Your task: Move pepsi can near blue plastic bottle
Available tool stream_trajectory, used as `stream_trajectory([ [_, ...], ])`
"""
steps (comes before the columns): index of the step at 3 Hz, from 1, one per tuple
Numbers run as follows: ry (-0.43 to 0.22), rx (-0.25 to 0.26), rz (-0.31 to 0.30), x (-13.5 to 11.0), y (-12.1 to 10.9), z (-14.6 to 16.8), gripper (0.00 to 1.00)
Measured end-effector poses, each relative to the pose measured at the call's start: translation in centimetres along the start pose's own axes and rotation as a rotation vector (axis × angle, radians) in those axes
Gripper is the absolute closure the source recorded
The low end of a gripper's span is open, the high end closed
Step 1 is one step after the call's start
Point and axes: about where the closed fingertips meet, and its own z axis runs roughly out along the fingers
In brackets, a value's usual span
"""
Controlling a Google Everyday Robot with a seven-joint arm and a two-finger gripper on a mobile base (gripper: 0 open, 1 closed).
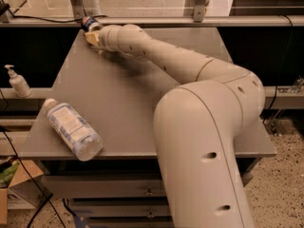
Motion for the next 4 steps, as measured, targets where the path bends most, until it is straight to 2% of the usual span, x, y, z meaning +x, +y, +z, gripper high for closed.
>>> stream_trajectory([
  [1,-0.028,-0.038,-0.084,-4.0,0.7,-2.7,1.0],
  [2,-0.037,-0.096,-0.13,-5.9,1.6,-5.3,1.0],
  [3,-0.008,-0.205,-0.137,-5.0,3.2,-8.9,1.0],
  [4,0.017,-0.337,-0.132,-3.4,5.3,-13.4,1.0],
])
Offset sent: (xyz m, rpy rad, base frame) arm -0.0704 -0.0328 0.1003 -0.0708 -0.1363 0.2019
